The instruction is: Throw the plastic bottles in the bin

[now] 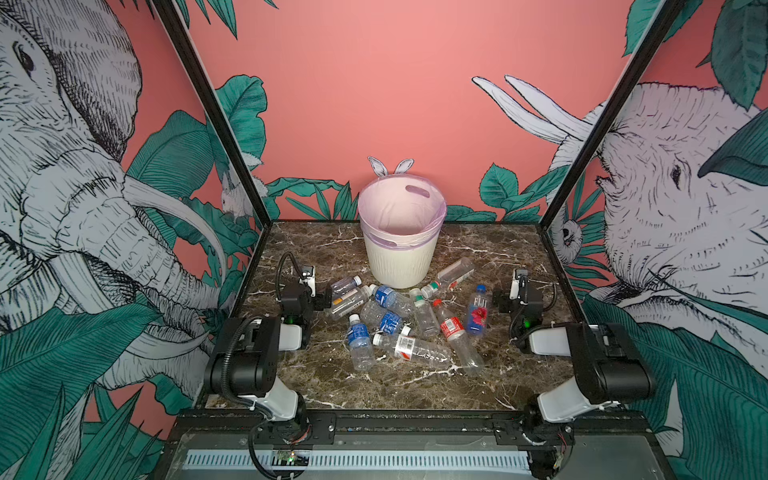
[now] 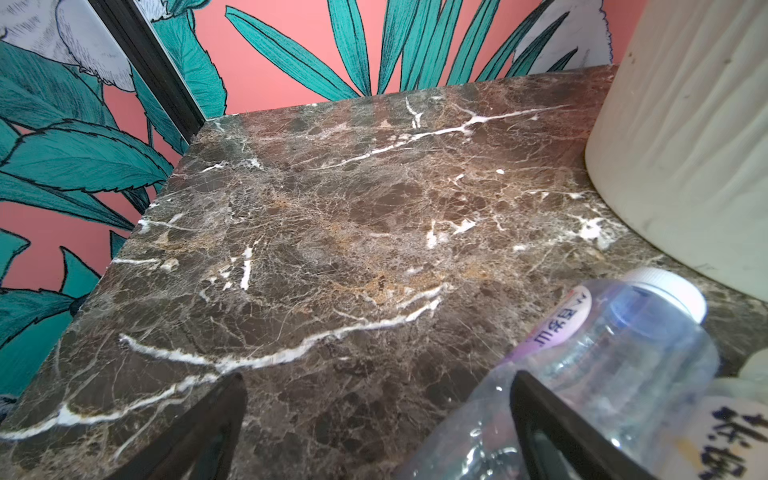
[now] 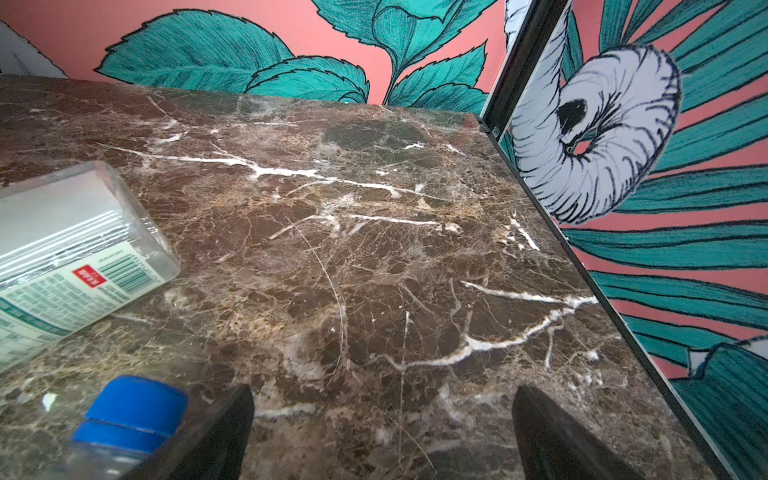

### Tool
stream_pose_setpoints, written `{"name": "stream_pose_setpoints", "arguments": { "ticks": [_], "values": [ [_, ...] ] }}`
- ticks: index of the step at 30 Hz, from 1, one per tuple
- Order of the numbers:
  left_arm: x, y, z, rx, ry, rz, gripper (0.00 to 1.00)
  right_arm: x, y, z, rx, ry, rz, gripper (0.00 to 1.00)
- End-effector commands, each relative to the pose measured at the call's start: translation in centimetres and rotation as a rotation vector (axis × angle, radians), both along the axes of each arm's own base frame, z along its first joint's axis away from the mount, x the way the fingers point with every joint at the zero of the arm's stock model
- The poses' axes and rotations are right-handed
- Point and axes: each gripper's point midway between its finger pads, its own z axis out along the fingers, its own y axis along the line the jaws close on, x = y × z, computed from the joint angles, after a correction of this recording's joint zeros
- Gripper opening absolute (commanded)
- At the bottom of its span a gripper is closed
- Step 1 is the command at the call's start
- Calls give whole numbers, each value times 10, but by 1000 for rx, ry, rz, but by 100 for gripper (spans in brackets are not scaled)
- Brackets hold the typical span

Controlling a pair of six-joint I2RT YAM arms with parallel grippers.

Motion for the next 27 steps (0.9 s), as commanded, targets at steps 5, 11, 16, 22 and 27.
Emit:
{"name": "stream_pose_setpoints", "arguments": {
  "ticks": [5, 11, 16, 22, 27],
  "values": [
    [3, 0, 10, 14, -25, -3, 100, 6, 0, 12, 0, -50, -6, 99],
    [3, 0, 10, 12, -22, -1, 100, 6, 1, 12, 1, -50, -5, 99],
    [3, 0, 10, 13, -22, -1, 100, 6, 1, 11, 3, -50, -3, 99],
    [3, 0, 10, 13, -21, -2, 100, 6, 1, 12, 5, -50, -2, 99],
    [3, 0, 10, 13, -20, -1, 100, 6, 1, 11, 5, -48, -2, 99]
  ]
}}
